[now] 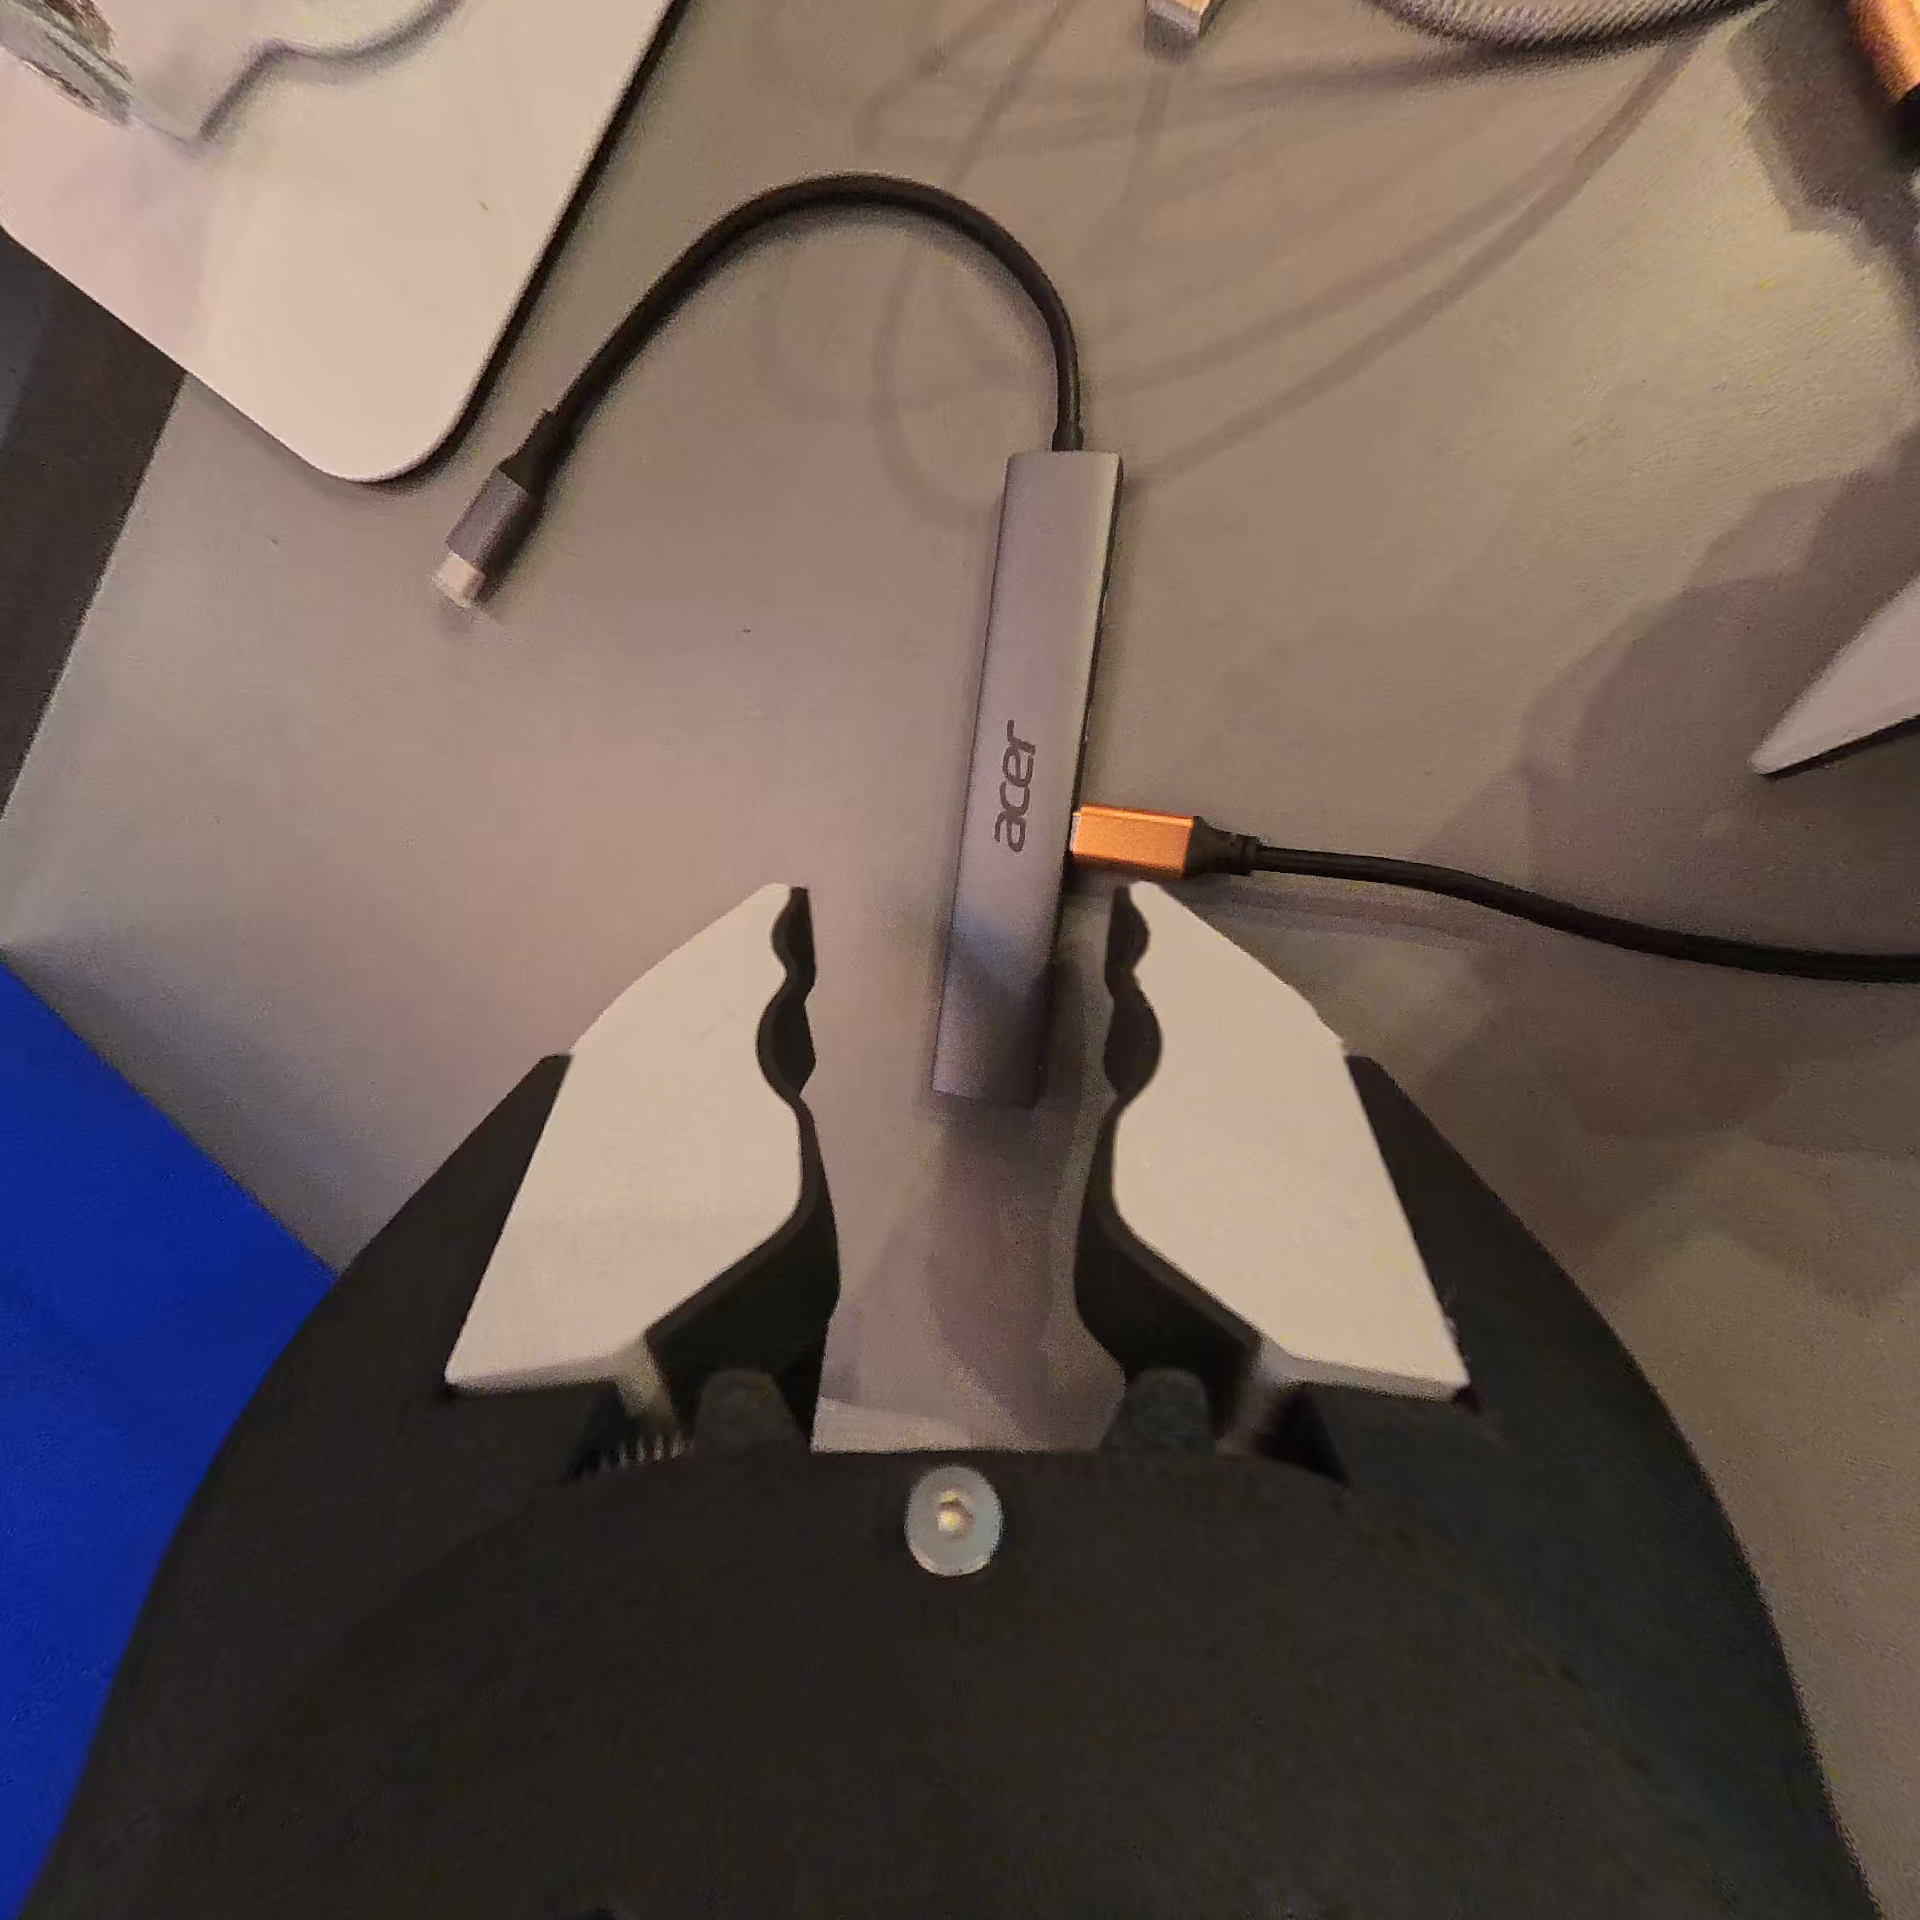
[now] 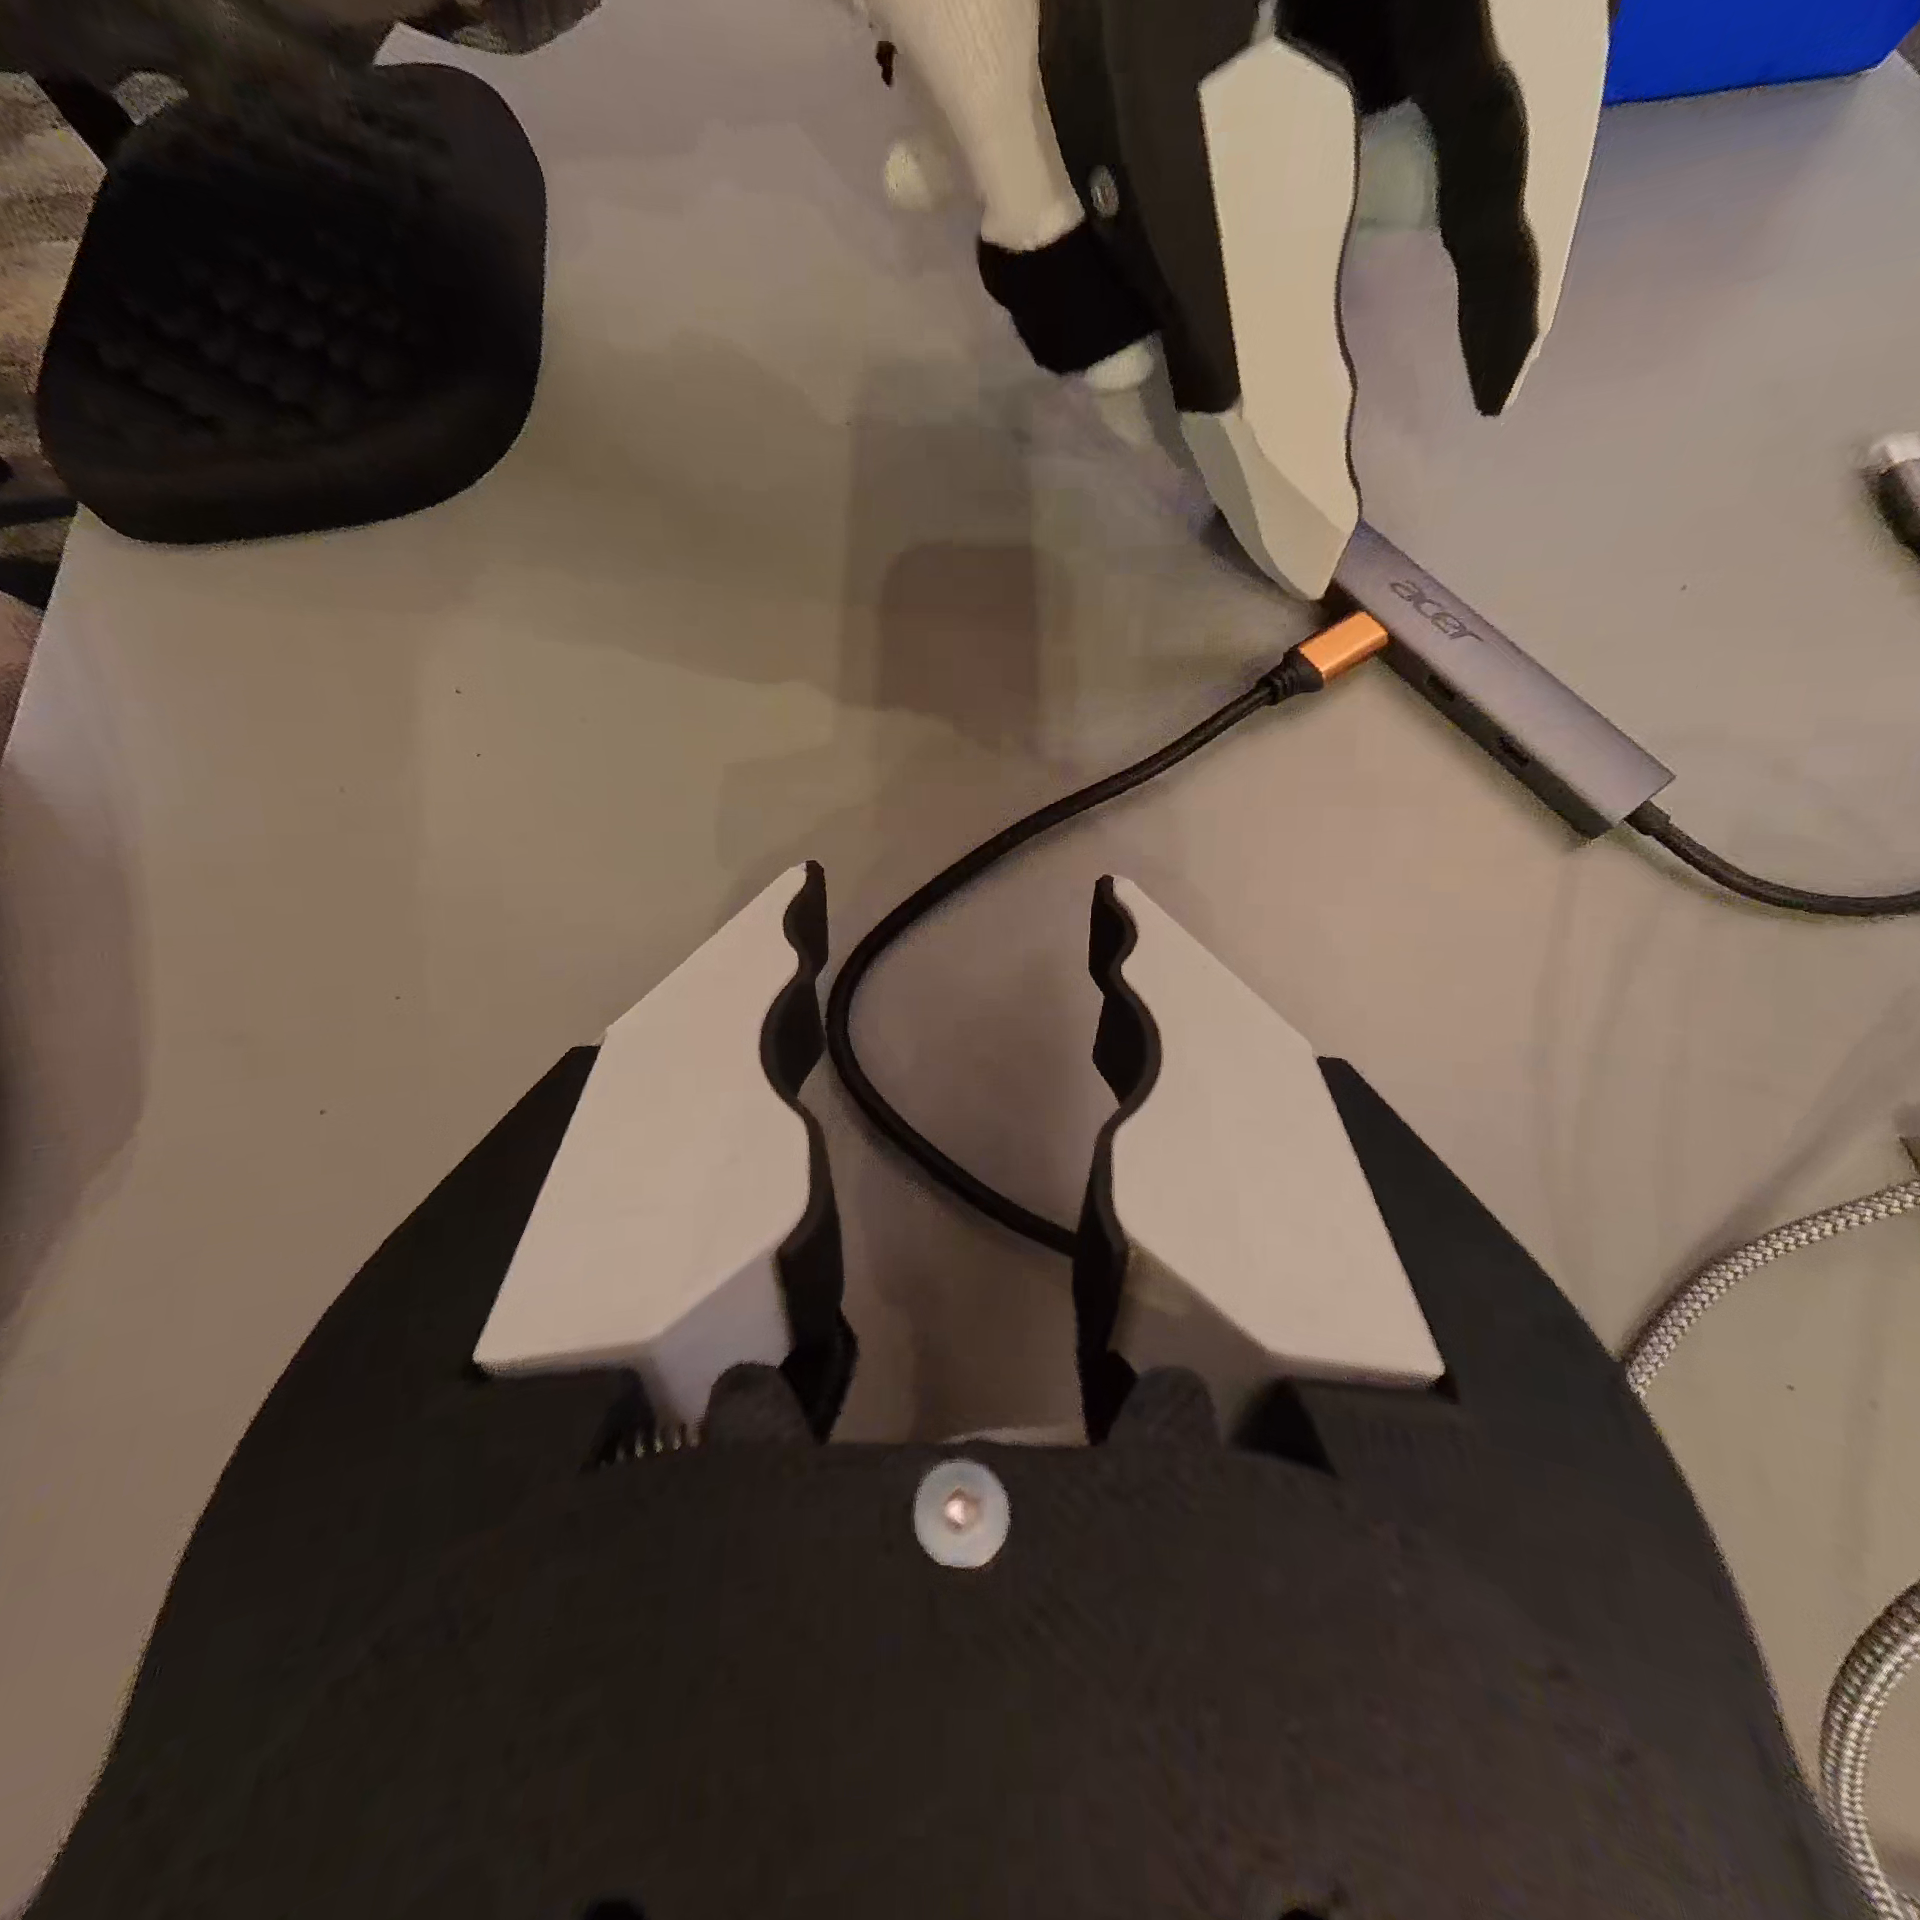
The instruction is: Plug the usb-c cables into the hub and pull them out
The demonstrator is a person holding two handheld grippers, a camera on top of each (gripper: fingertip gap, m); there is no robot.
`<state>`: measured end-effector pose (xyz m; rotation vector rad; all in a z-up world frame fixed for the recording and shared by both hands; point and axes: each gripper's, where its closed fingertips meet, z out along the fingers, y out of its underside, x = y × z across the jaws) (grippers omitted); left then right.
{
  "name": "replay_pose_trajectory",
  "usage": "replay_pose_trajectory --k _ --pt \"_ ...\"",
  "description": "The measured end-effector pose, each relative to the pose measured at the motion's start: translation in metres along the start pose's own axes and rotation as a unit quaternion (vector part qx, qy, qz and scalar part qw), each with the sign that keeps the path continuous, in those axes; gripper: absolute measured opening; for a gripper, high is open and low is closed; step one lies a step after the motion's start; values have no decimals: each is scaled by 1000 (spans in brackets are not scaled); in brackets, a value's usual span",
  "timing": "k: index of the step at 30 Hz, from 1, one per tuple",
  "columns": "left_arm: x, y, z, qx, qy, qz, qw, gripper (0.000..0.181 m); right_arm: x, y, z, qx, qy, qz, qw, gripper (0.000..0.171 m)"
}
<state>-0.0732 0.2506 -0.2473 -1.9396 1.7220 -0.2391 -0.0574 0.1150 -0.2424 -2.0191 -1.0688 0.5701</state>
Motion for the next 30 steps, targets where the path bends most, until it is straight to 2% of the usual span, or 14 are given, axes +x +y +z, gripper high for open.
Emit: replay_pose_trajectory --k 3,7,10,13,17,20,26,30 --pt "0 -7 -22 28 -6 -11 1000 57 0 -3 -3 12 -2 4 1000 50" --pt "-22 -11 -83 93 -50 -35 994 45 -1 -5 -8 30 -8 6 1000 50" --pt "-72 18 -125 78 -130 -46 987 36 -2 -7 -10 40 -14 6 999 50" --pt "-132 70 -144 13 -179 -61 982 34 -2 -9 -12 48 -17 10 999 50" --pt "-175 134 -124 -78 -137 -79 984 33 -3 -10 -14 57 -20 11 998 50" --pt "-194 166 -97 -147 -124 -75 979 30 -3 -10 -15 59 -23 13 998 50" --pt "-211 203 -61 -232 -111 -82 963 35 -4 -11 -17 65 -28 13 997 50" --pt "-218 206 -50 -228 -97 -113 962 25 -6 -11 -17 66 -32 11 997 50"
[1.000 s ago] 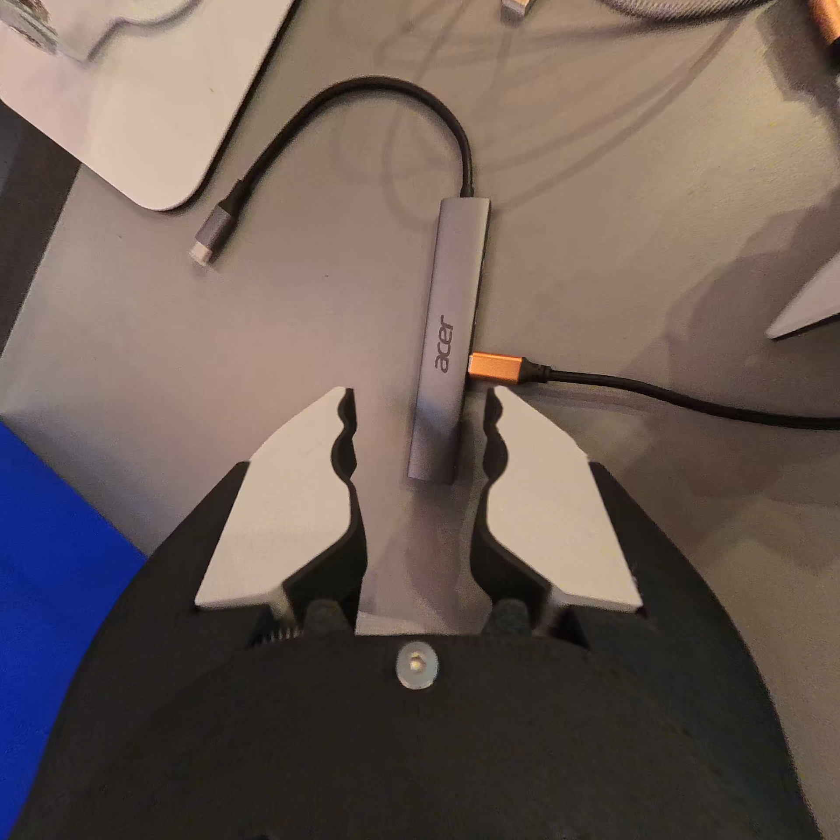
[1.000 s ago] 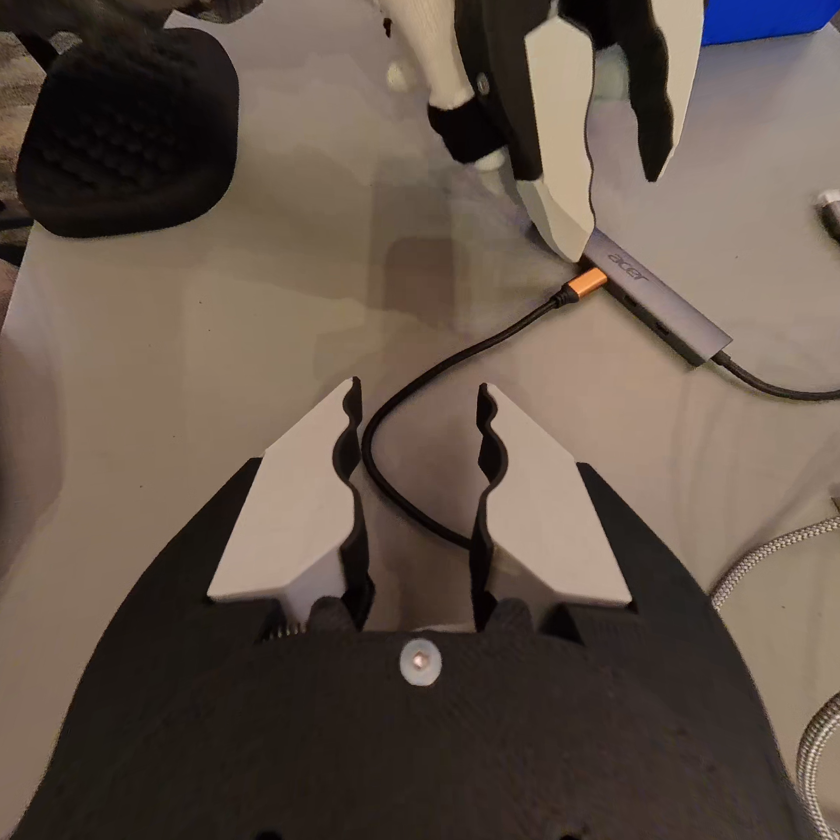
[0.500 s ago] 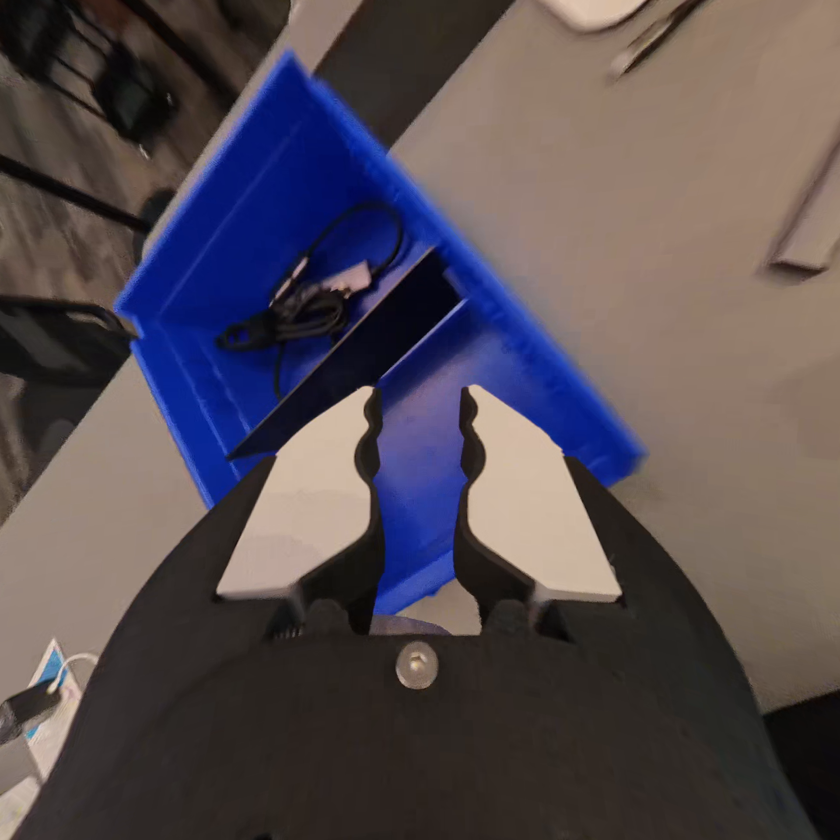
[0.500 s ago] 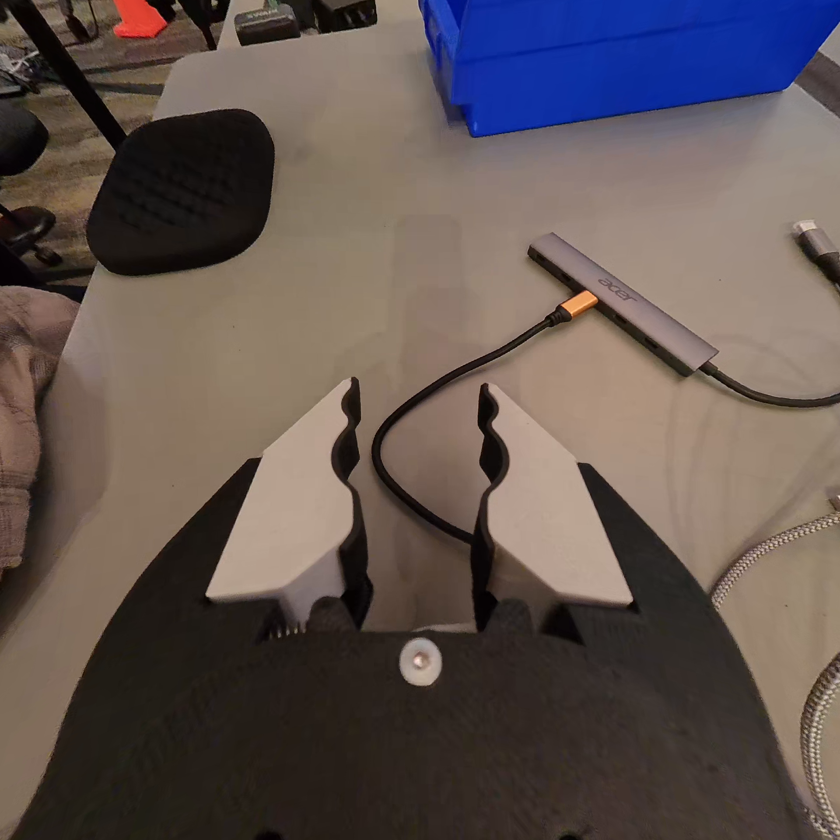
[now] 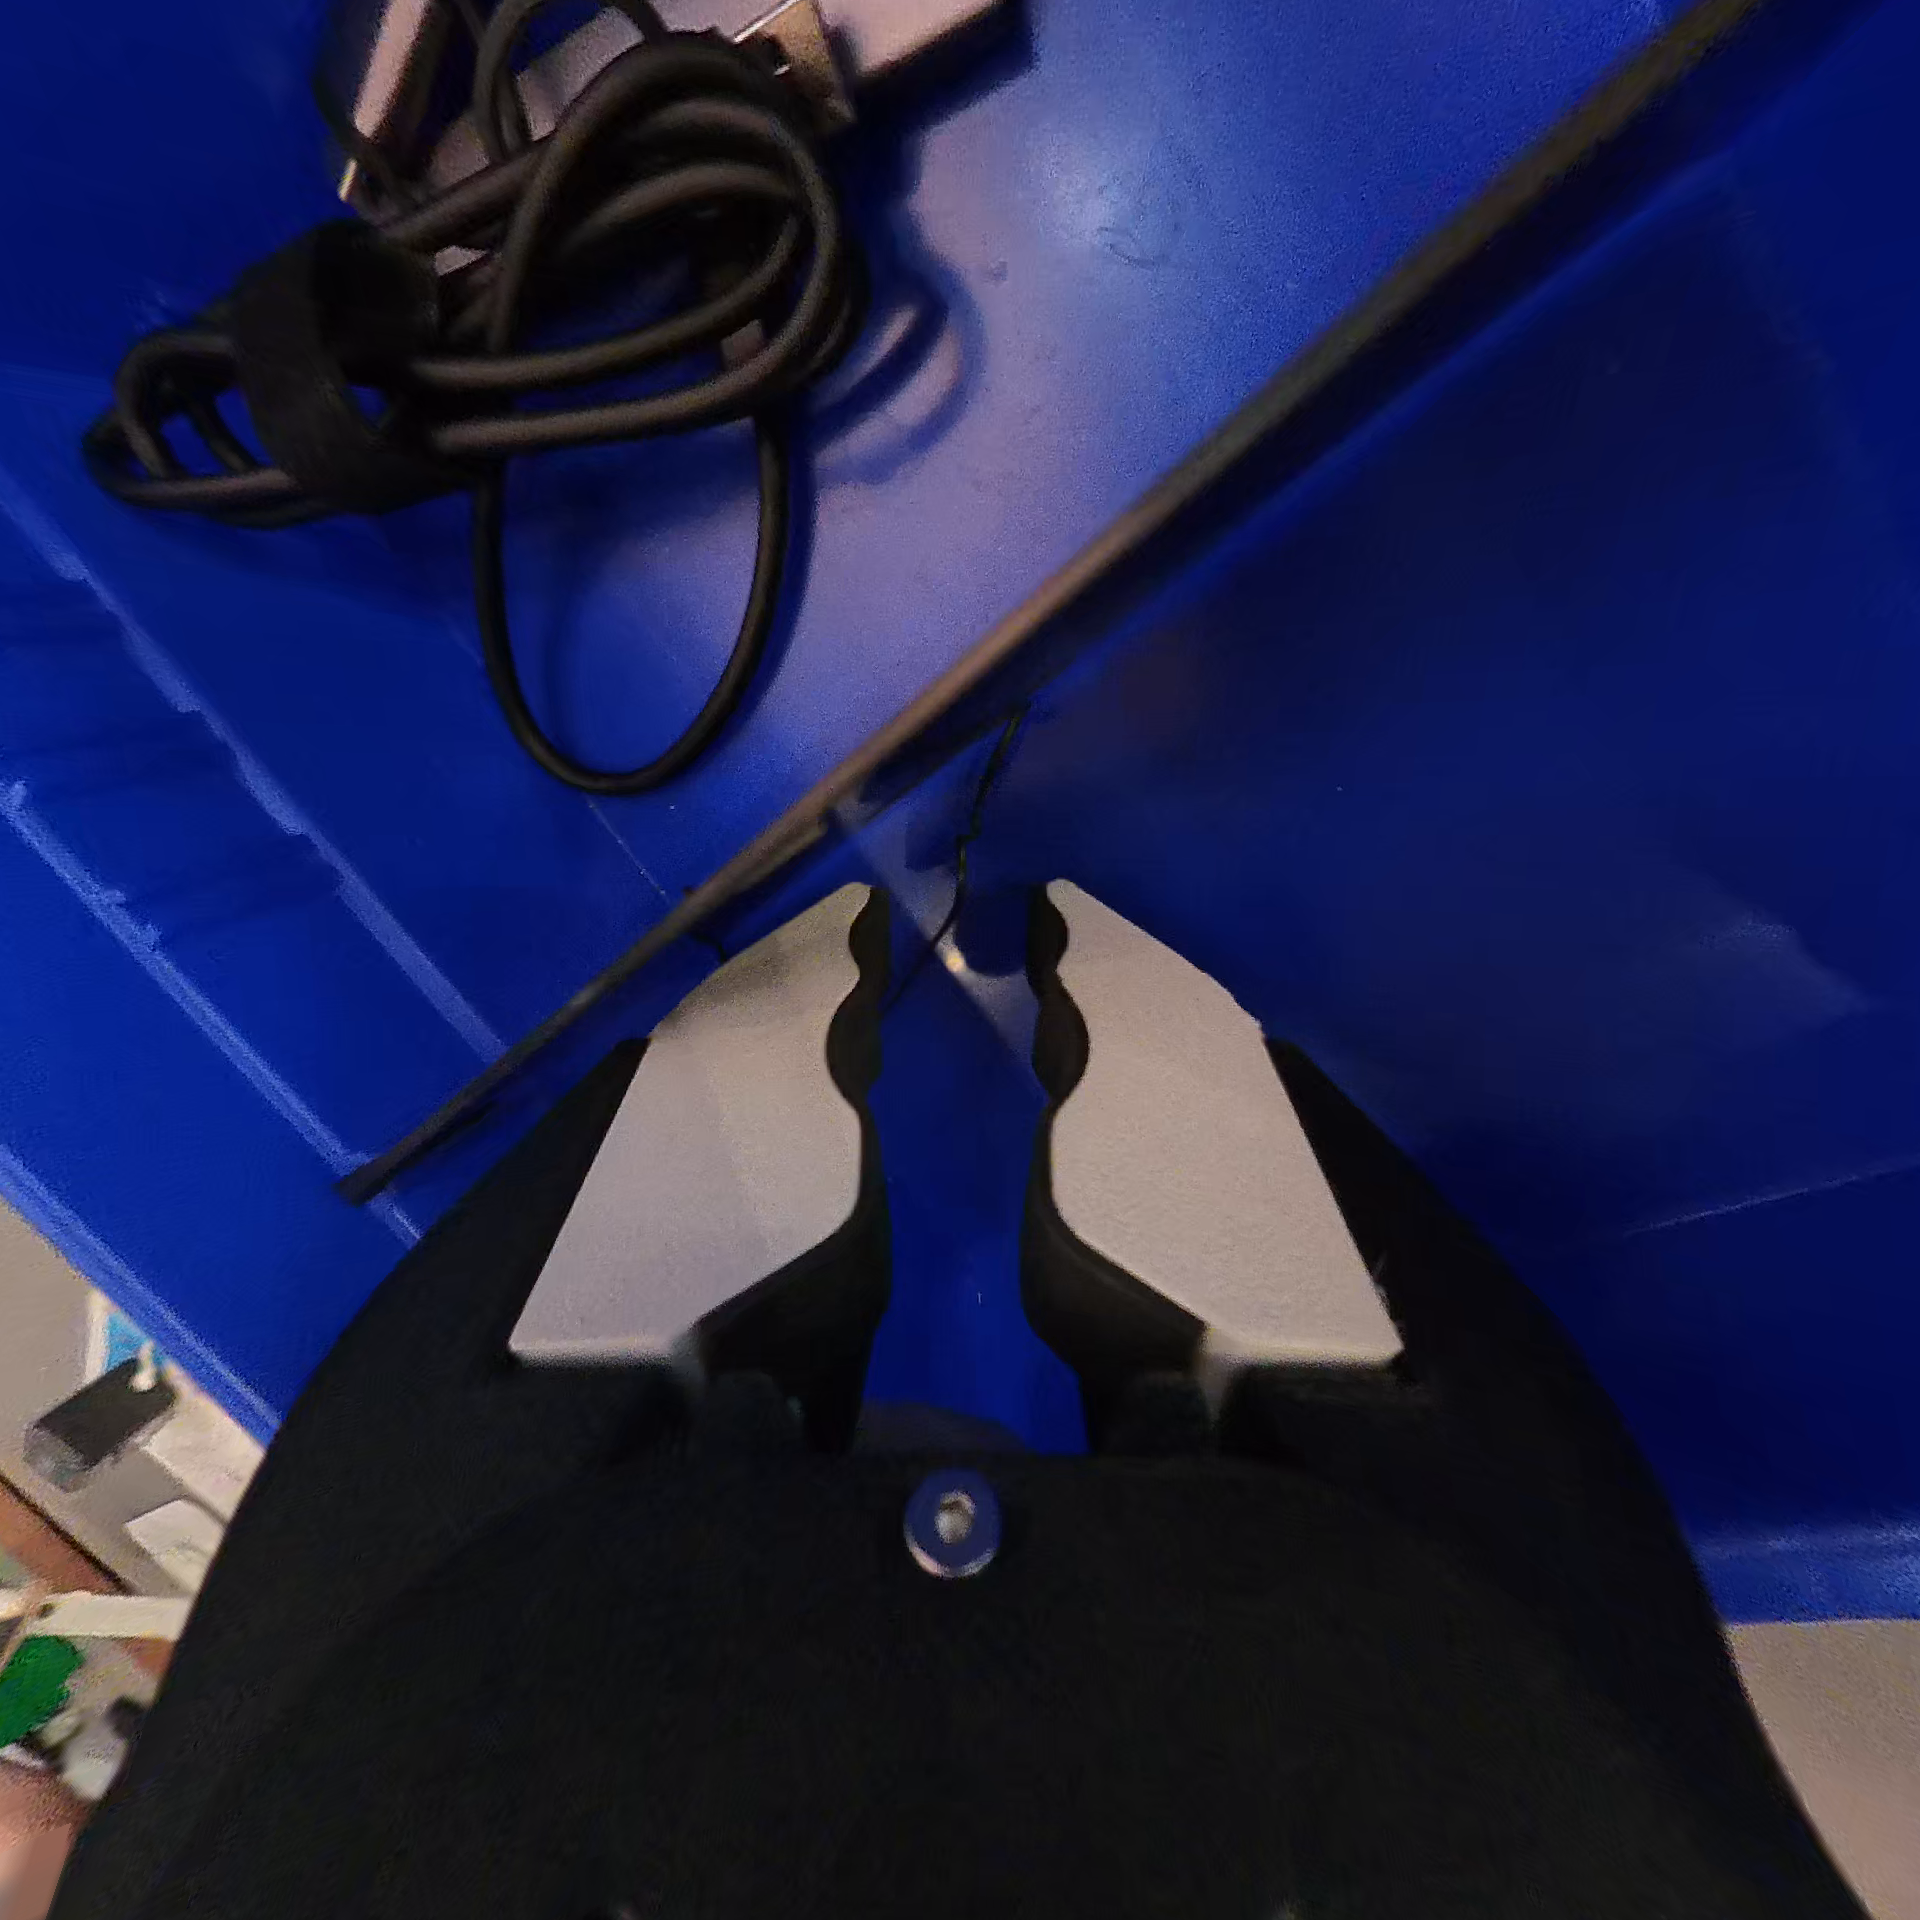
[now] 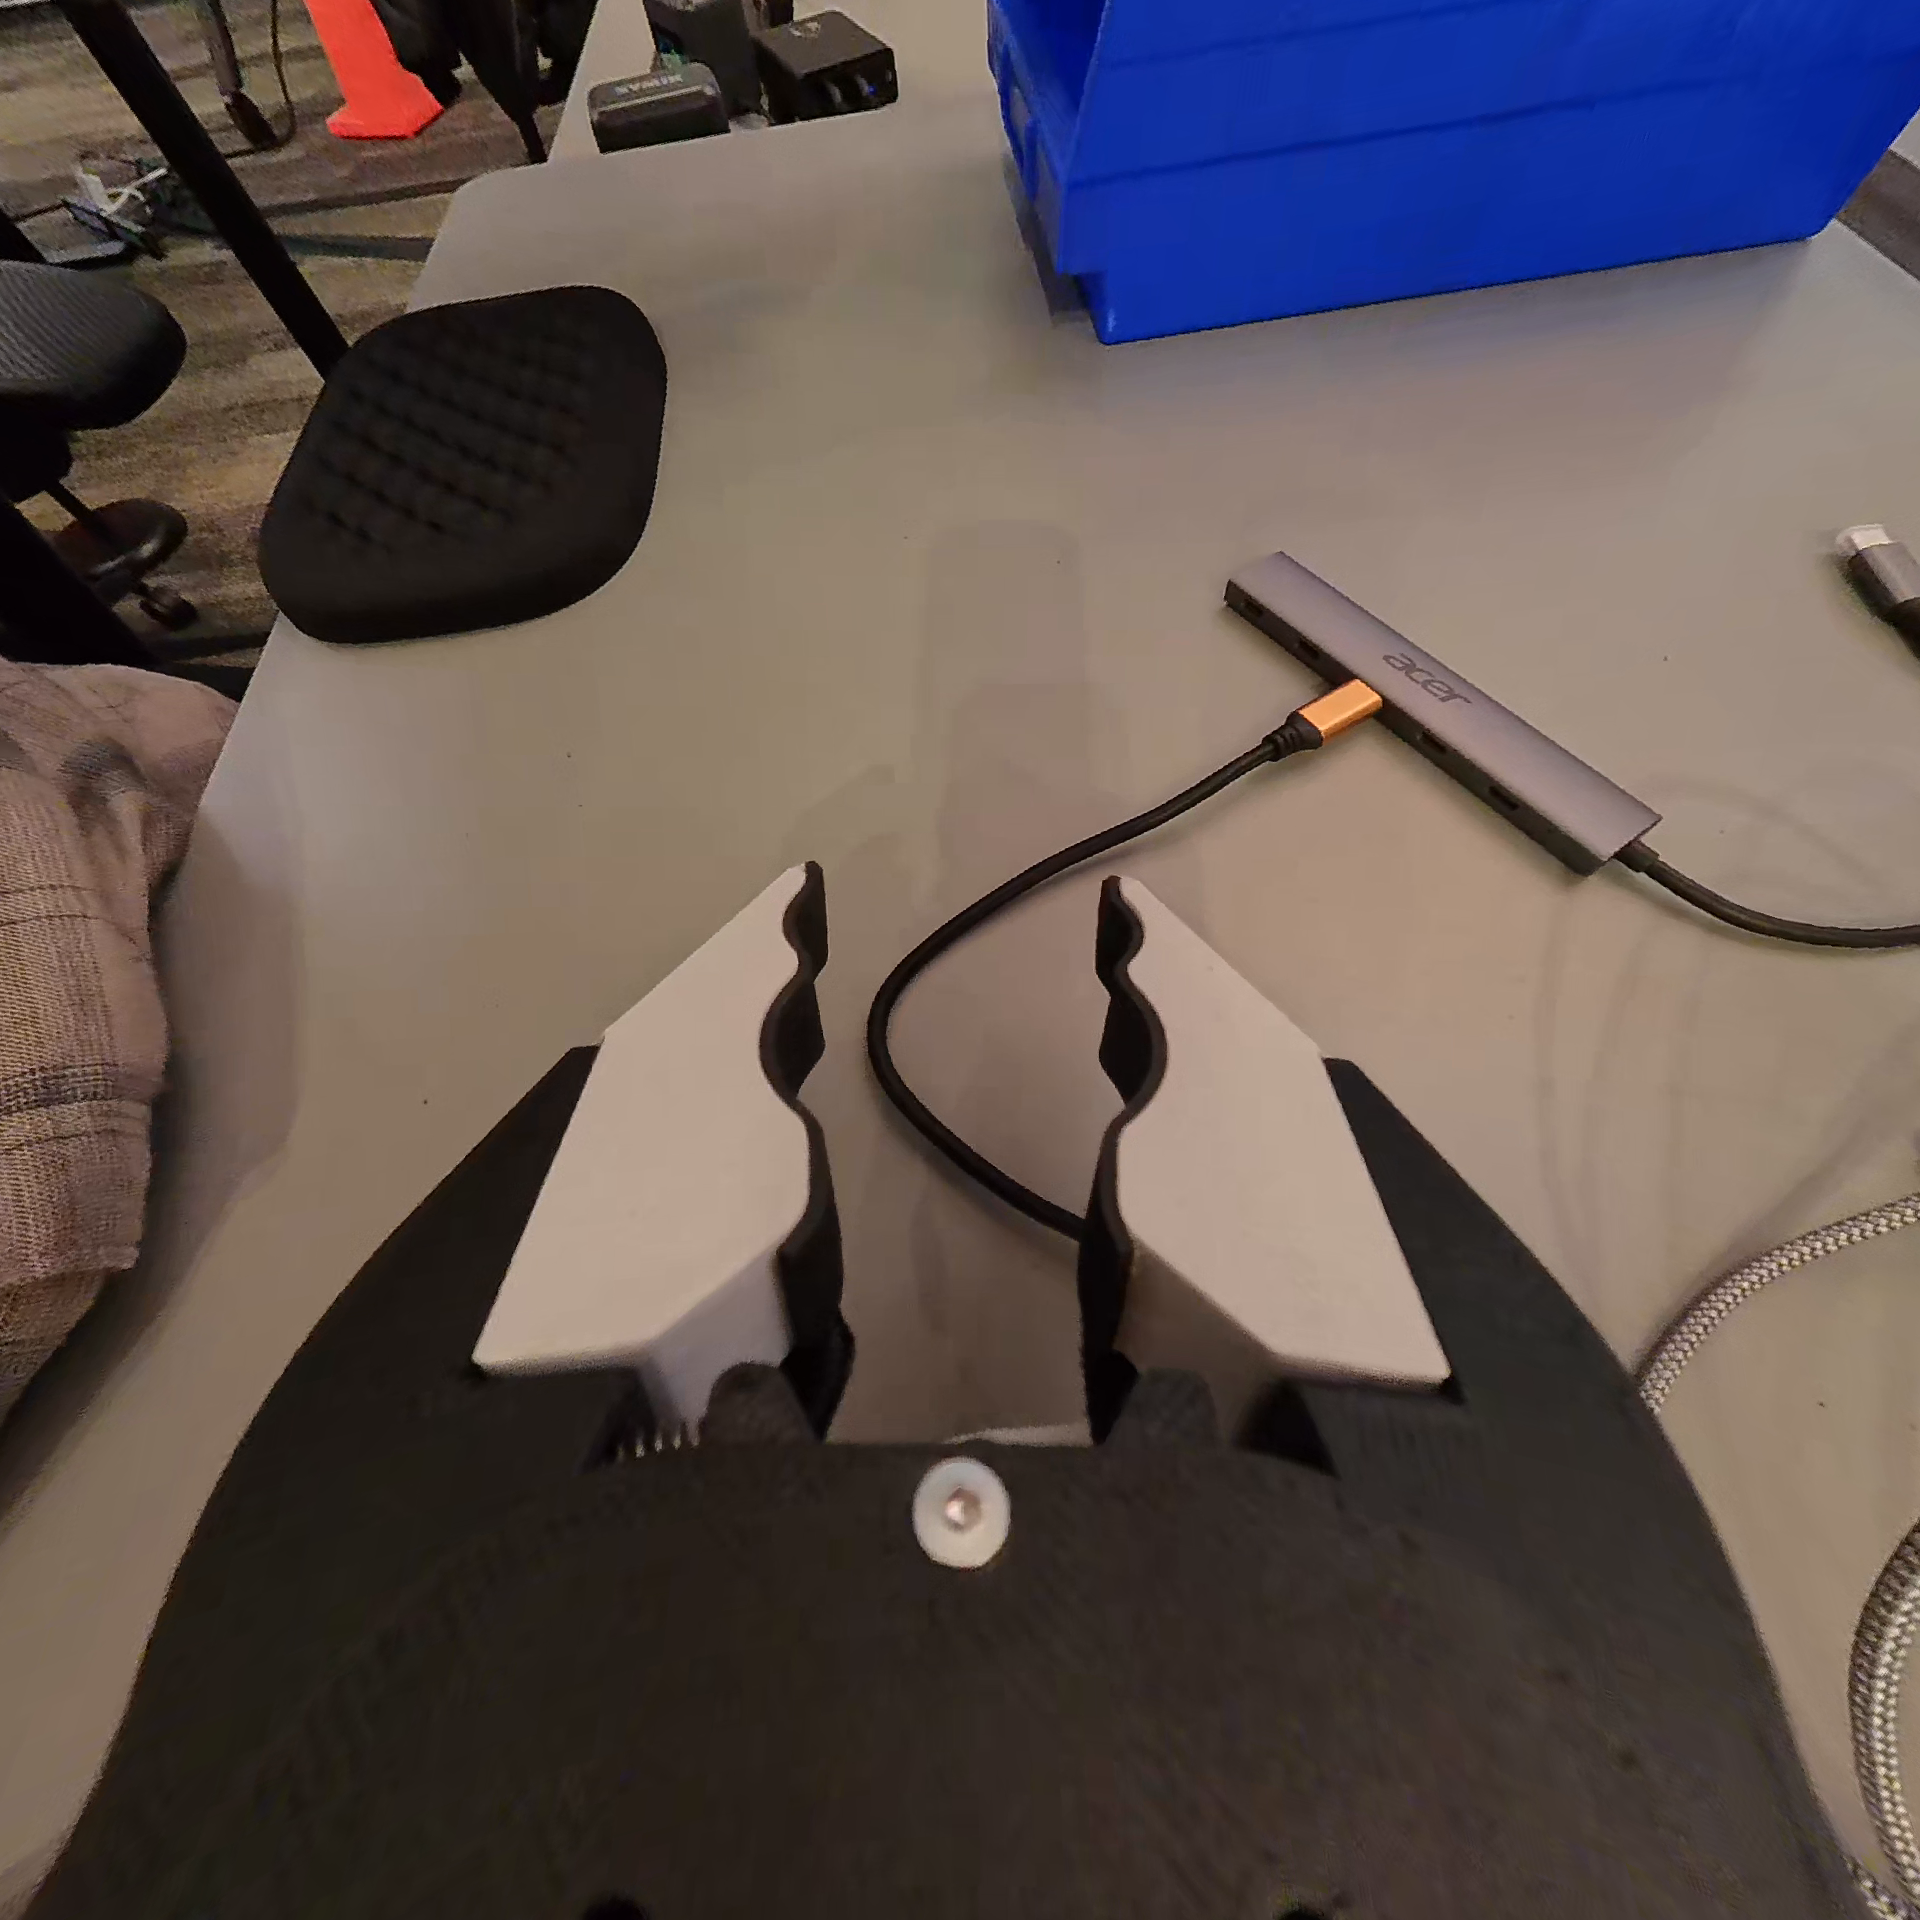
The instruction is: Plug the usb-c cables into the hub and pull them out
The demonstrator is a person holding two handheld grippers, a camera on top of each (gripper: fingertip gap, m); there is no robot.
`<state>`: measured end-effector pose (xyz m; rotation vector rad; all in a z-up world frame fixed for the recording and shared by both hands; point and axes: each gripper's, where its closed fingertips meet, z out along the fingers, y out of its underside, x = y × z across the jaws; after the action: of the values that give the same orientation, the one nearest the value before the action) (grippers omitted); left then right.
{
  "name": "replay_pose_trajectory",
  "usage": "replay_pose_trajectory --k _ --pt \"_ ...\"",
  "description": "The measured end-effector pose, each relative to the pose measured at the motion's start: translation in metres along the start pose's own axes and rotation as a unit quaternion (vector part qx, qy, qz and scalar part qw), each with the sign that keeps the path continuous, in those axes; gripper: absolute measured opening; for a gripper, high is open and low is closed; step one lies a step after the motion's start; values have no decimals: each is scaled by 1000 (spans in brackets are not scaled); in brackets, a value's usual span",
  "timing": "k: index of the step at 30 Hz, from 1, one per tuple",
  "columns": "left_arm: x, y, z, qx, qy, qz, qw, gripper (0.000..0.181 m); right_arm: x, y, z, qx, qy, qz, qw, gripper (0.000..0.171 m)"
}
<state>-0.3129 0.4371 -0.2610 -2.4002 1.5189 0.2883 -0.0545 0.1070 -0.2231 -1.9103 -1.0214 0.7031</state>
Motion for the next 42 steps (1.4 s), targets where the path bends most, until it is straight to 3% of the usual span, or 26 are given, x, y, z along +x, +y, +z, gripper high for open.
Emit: replay_pose_trajectory --k 4,10,13,21,26,32,34,36,38,42 --pt "1 3 5 -14 42 -38 998 4 0 -1 -1 4 -4 2 1000 50" --pt "6 5 1 -24 38 -38 998 2 -1 -2 -2 9 -6 4 1000 50" --pt "13 1 -14 8 41 -45 998 2 -1 -4 -5 12 -2 0 1000 50" --pt "26 -18 -111 153 36 -58 986 1 -2 -22 -17 27 12 -16 999 51" --pt "64 -46 -187 260 63 -33 963 1 -1 -34 -34 38 36 -22 998 51" --pt "179 -131 -274 449 186 -20 874 1 5 -63 -74 89 104 -3 991 52" --pt "221 -161 -291 503 241 -31 829 1 10 -76 -89 126 138 13 982 51" --pt "255 -189 -313 571 290 -53 766 1 19 -85 -104 156 187 21 970 48" --pt "283 -208 -322 599 338 -73 722 1 32 -90 -122 176 246 25 953 40" --pt "314 -235 -331 619 412 -125 657 1 42 -96 -143 203 287 38 935 36"
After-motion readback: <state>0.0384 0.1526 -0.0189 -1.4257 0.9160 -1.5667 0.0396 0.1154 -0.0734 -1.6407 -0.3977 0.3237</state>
